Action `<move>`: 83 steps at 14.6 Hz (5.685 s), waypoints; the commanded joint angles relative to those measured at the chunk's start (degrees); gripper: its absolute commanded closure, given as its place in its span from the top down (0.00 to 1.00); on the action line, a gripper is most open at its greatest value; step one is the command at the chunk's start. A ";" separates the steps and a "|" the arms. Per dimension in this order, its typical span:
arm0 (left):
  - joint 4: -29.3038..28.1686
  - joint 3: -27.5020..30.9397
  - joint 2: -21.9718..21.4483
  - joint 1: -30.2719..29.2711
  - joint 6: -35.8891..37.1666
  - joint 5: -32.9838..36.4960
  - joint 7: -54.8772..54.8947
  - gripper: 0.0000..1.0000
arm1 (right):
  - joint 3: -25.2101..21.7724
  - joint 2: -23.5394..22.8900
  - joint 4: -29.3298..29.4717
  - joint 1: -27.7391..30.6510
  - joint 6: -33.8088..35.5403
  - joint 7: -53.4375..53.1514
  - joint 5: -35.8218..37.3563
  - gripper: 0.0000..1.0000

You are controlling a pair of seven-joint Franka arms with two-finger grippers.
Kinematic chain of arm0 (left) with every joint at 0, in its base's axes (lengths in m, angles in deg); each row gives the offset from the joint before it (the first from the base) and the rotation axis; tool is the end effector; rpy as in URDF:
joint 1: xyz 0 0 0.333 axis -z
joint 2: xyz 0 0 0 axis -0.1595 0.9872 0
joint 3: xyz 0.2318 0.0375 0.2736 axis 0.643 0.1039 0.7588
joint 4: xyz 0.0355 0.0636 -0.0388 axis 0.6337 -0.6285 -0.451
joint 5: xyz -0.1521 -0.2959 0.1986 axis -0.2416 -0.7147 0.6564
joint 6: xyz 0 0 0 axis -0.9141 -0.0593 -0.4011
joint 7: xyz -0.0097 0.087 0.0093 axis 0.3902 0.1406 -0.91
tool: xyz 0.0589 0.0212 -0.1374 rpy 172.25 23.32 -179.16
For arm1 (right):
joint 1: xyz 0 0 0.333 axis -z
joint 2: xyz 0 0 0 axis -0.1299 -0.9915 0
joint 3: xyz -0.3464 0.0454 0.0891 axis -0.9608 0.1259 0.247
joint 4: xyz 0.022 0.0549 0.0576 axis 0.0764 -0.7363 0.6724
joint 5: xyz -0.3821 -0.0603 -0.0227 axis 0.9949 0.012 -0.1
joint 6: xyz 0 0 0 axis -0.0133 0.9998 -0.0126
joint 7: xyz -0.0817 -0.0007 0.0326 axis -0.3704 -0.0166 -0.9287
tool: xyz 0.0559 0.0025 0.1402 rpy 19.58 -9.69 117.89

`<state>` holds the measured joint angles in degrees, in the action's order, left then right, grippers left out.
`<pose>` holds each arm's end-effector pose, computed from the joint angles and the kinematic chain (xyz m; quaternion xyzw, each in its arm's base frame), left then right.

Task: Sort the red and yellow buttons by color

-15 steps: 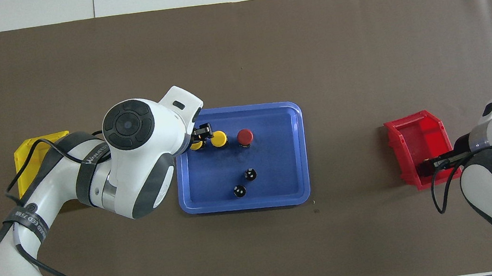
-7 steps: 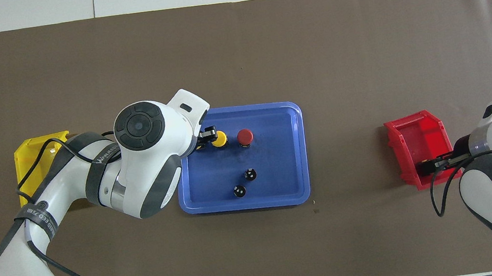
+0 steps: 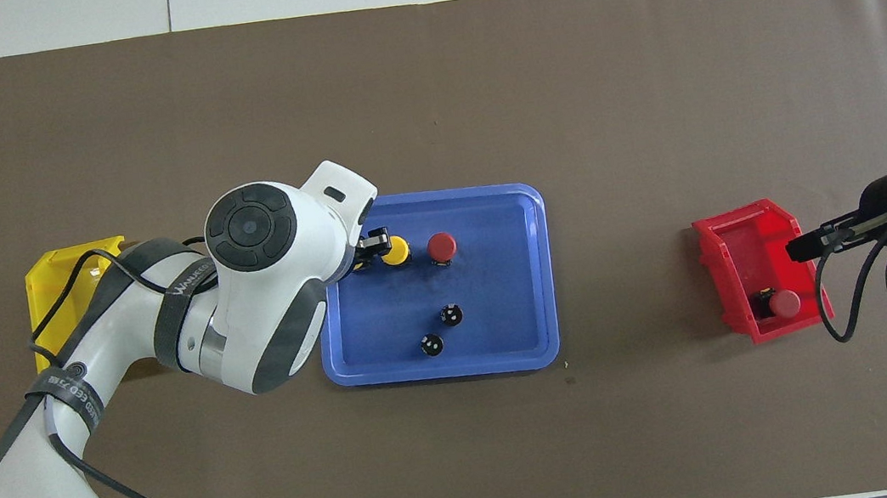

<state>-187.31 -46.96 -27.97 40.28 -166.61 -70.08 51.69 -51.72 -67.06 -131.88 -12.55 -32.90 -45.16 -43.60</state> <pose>0.5062 -0.3447 0.3684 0.9992 0.0198 0.0162 0.0292 0.4853 -0.0213 0.4817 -0.9927 -0.1108 0.0365 0.0313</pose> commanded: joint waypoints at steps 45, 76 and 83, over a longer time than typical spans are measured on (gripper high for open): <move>-18.96 1.56 -14.52 -35.76 4.09 5.29 41.45 0.17 | 0.31 -31.84 20.13 -37.98 -20.73 -53.08 2.52 0.65; 13.49 -1.78 -13.74 -22.09 27.95 -5.08 26.41 1.00 | 0.05 2.87 -13.79 1.30 -16.41 2.47 1.73 0.26; 11.81 -1.69 -1.79 -2.03 12.55 0.44 0.44 1.00 | 0.14 1.38 -19.25 1.30 -23.98 2.21 1.73 0.26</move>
<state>-175.71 -49.62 -33.14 34.13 -150.76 -72.42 57.87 -52.19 -66.34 -148.98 -12.14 -54.92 -43.65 -42.01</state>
